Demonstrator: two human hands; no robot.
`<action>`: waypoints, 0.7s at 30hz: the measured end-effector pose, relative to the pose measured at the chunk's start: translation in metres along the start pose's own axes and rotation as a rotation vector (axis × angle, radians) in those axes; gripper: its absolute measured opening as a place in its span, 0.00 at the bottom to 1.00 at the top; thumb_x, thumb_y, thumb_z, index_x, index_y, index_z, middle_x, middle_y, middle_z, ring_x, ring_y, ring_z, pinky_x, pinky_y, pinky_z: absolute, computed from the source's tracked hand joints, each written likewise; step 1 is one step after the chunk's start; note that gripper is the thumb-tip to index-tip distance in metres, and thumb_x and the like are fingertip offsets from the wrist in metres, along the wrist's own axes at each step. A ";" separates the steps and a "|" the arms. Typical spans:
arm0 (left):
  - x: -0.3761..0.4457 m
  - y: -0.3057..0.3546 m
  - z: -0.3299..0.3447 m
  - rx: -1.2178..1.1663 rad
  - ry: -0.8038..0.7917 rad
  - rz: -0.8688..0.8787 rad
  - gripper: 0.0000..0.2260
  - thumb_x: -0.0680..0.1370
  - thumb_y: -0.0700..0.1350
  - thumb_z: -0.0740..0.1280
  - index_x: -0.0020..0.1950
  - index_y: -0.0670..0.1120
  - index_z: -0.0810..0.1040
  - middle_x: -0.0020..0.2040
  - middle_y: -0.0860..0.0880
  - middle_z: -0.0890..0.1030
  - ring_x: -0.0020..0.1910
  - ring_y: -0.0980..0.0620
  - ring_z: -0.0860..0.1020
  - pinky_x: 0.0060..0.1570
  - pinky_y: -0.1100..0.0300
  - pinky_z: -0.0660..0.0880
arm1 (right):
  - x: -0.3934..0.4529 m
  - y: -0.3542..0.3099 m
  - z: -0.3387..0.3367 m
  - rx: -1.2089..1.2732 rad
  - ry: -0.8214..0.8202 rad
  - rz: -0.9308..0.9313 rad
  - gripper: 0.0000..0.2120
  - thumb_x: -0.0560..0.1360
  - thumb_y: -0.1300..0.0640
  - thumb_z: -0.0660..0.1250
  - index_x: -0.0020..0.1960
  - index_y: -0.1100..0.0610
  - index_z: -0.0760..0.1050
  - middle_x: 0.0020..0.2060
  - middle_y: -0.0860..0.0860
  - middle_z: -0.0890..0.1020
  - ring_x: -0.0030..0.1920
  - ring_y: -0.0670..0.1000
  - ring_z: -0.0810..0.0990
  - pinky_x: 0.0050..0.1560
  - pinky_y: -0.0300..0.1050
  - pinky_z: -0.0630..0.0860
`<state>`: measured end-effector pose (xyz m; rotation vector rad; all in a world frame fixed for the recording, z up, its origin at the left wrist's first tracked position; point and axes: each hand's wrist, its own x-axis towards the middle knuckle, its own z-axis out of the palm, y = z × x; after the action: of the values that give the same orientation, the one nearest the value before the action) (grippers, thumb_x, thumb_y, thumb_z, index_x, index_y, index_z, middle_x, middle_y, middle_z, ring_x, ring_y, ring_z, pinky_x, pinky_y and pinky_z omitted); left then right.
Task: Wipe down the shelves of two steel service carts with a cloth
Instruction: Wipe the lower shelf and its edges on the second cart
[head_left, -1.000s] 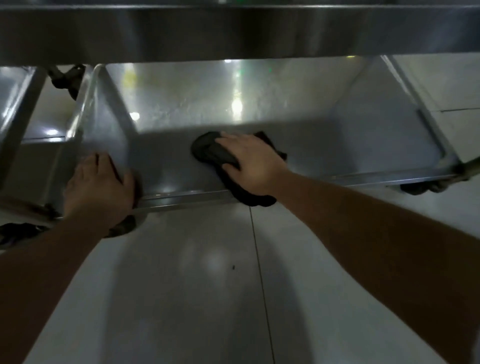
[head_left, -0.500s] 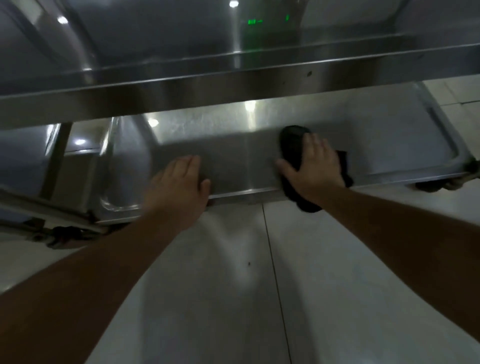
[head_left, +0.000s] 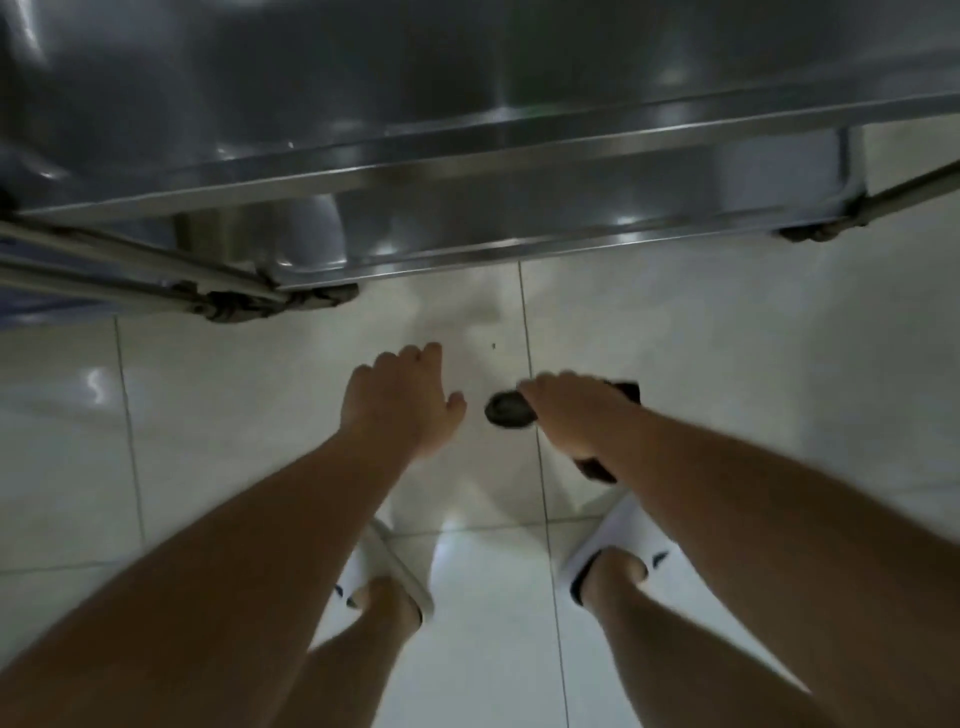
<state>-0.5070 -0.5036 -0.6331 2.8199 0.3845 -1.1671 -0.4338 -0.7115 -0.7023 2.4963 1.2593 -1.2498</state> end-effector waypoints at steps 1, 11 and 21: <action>-0.022 0.008 -0.007 -0.004 -0.040 0.011 0.27 0.82 0.63 0.58 0.76 0.49 0.67 0.64 0.45 0.77 0.60 0.42 0.77 0.53 0.47 0.72 | -0.031 -0.009 0.003 0.010 -0.085 0.019 0.22 0.83 0.61 0.60 0.77 0.54 0.65 0.64 0.56 0.76 0.58 0.60 0.78 0.53 0.56 0.75; -0.219 0.066 -0.152 -0.152 -0.090 0.030 0.25 0.82 0.60 0.58 0.76 0.50 0.68 0.66 0.47 0.77 0.61 0.43 0.75 0.57 0.47 0.73 | -0.268 -0.057 -0.125 -0.022 -0.169 0.118 0.25 0.79 0.60 0.67 0.74 0.56 0.65 0.63 0.55 0.75 0.59 0.58 0.77 0.57 0.53 0.75; -0.351 0.029 -0.278 -0.159 -0.004 0.080 0.26 0.83 0.60 0.57 0.79 0.52 0.65 0.71 0.50 0.73 0.67 0.46 0.73 0.61 0.47 0.71 | -0.385 -0.097 -0.297 0.206 0.047 0.316 0.17 0.84 0.55 0.61 0.72 0.55 0.67 0.61 0.55 0.76 0.58 0.58 0.78 0.59 0.54 0.76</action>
<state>-0.5474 -0.5602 -0.1899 2.6705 0.3437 -1.0755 -0.4408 -0.7745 -0.2103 2.7412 0.7333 -1.3021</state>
